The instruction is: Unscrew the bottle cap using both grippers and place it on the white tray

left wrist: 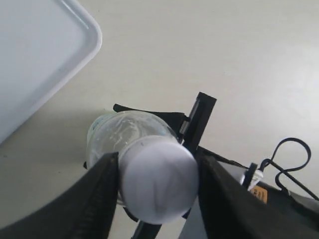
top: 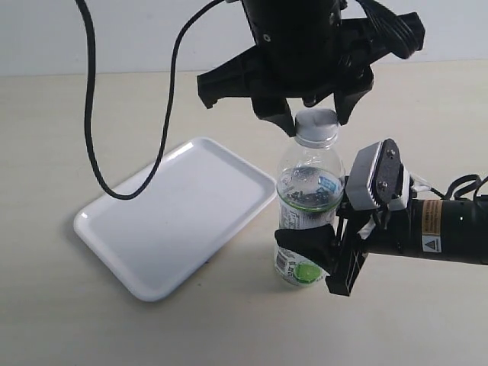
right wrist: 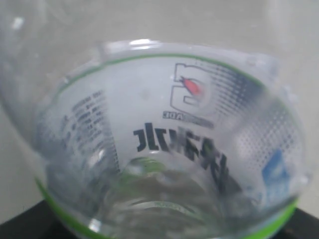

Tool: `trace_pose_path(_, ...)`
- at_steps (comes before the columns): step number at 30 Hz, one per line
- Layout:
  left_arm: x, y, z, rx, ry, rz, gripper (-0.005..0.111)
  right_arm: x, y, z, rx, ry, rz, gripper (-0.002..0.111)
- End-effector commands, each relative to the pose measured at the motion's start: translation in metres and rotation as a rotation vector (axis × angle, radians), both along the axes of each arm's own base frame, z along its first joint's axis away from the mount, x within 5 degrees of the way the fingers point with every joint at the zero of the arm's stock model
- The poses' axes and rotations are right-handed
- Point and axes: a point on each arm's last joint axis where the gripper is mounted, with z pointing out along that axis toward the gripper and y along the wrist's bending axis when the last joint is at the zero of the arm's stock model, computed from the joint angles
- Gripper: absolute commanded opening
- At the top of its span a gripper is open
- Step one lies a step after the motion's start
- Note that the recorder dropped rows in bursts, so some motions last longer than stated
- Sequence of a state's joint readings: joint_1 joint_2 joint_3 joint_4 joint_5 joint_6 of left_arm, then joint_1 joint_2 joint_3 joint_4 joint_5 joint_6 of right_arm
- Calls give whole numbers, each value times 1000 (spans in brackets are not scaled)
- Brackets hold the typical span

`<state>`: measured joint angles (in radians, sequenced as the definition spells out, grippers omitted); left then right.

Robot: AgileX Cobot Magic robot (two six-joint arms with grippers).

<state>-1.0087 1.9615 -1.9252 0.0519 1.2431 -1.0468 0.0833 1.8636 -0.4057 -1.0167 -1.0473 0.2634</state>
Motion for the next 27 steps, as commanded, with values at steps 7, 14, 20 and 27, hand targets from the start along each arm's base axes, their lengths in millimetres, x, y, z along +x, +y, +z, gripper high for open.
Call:
trace_pose_path(7,-8,-18,-27,-6,92,-207,91,-4,1,-1,3,13,11,0)
trace_pose_path(14,18,-7,13,-9,-173,-621,104,-4,1,-1,5,24,7,0)
trace_pose_path(20,16,3,58,33,-457,-988,104,-4,1,-1,12,35,1,0)
trace_pose_path(27,3,19,89,164,-711,-1343,104,-6,2,-1,39,93,-7,0)
